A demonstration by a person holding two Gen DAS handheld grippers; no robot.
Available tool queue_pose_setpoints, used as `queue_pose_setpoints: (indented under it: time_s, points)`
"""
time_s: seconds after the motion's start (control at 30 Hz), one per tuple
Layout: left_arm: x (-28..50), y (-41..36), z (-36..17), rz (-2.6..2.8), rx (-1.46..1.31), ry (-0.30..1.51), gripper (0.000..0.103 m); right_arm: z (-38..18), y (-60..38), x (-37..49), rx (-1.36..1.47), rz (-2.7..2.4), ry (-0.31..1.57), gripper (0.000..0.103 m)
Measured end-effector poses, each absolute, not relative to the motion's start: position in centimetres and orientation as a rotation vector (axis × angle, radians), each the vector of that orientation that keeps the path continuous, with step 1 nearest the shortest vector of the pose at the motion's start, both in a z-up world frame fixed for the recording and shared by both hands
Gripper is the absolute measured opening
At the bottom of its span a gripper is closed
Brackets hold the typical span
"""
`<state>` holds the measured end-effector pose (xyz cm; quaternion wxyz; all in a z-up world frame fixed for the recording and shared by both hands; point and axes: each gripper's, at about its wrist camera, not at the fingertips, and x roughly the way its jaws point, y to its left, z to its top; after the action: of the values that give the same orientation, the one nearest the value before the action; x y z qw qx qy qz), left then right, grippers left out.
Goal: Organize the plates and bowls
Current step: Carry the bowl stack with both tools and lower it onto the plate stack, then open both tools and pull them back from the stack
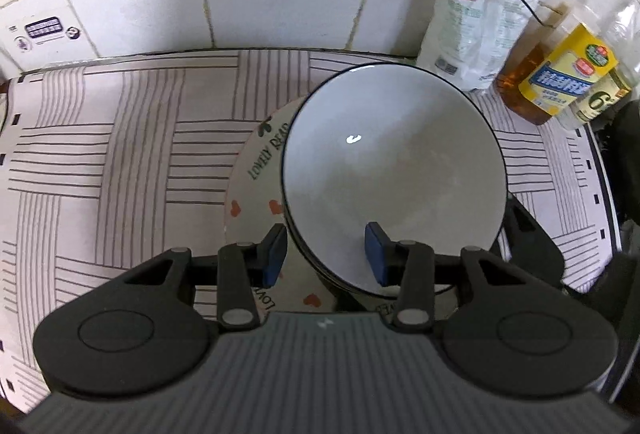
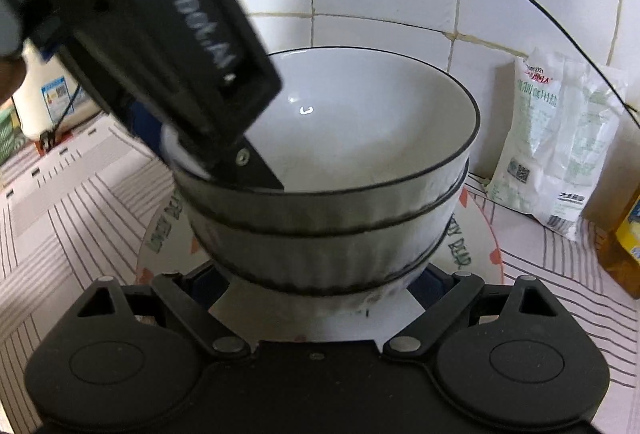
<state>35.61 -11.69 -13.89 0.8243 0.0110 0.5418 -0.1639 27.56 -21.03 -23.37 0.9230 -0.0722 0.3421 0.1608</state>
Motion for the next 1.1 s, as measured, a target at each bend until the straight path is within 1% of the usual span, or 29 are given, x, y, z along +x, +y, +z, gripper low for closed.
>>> queue_pose_setpoints:
  time_s: [0.03,0.2,0.43,0.63,0.8,0.93,1.0,1.1]
  points:
    - [35.5,-11.6,-13.7,-0.335,0.027,1.15,0.042,-23.2,-21.0,27.2,-0.163,0.332,0.712,0.095]
    - [33.7,-9.8,-11.7,-0.285,-0.047,1.082,0.053,-21.3,-21.5,24.1,-0.138,0.333,0.708,0.095]
    - [29.5,-8.3,-8.2,-0.262,-0.085,0.985,0.058,-18.3,-22.8,21.1,-0.066,0.328,0.696,0.095]
    - [25.0,-7.1,-5.0,-0.259,-0.052,0.889,0.062,-16.2,-22.8,19.6,-0.097,0.303,0.705,0.095]
    - [23.1,-5.4,-4.0,-0.28,-0.018,0.856,0.062,-13.8,-23.0,18.6,0.023,0.278,0.763,0.095]
    - [21.3,-3.7,-3.4,-0.278,-0.008,0.841,0.063,-11.7,-22.3,17.7,0.004,0.179,0.754,0.095]
    - [20.3,-3.0,-3.1,-0.275,-0.009,0.825,0.067,-10.7,-22.0,17.0,-0.022,0.145,0.735,0.095]
    - [18.6,-2.2,-2.4,-0.27,0.008,0.804,0.071,-9.3,-21.4,15.6,-0.052,0.077,0.73,0.095]
